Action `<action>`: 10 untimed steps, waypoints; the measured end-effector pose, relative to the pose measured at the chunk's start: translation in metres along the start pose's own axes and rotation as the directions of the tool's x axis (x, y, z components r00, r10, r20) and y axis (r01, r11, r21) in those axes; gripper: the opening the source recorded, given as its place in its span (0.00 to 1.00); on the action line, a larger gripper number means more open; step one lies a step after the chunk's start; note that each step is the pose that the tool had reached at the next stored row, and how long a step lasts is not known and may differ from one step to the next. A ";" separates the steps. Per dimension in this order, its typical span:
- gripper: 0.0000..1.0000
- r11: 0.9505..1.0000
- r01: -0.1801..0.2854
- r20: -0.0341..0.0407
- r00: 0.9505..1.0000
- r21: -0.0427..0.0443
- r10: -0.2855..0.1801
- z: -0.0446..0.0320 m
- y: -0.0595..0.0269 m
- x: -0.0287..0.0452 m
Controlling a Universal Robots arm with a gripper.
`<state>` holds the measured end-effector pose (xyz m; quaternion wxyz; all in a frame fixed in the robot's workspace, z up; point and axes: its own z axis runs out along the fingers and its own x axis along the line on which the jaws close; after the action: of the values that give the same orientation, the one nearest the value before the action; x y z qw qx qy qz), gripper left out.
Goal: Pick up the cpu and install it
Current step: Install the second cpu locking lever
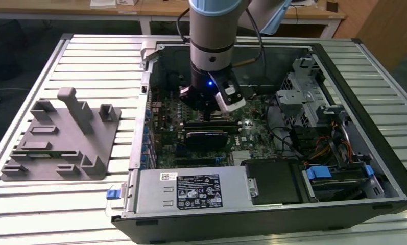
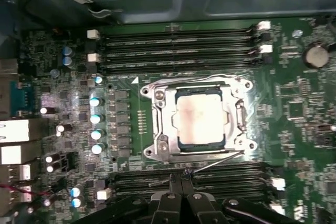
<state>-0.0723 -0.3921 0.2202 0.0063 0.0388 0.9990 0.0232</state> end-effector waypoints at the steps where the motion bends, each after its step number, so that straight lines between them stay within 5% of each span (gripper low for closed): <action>1: 0.11 1.000 0.000 -0.006 1.000 0.000 0.000 0.0005 0.0000 0.0000; 7: 0.11 1.000 0.001 -0.013 1.000 0.000 -0.001 0.0011 0.0000 0.0001; 10: 0.11 1.000 0.022 -0.015 1.000 -0.014 -0.022 0.0020 -0.0001 0.0001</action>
<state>-0.0724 -0.3921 0.2182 -0.0008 0.0274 0.9992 0.0303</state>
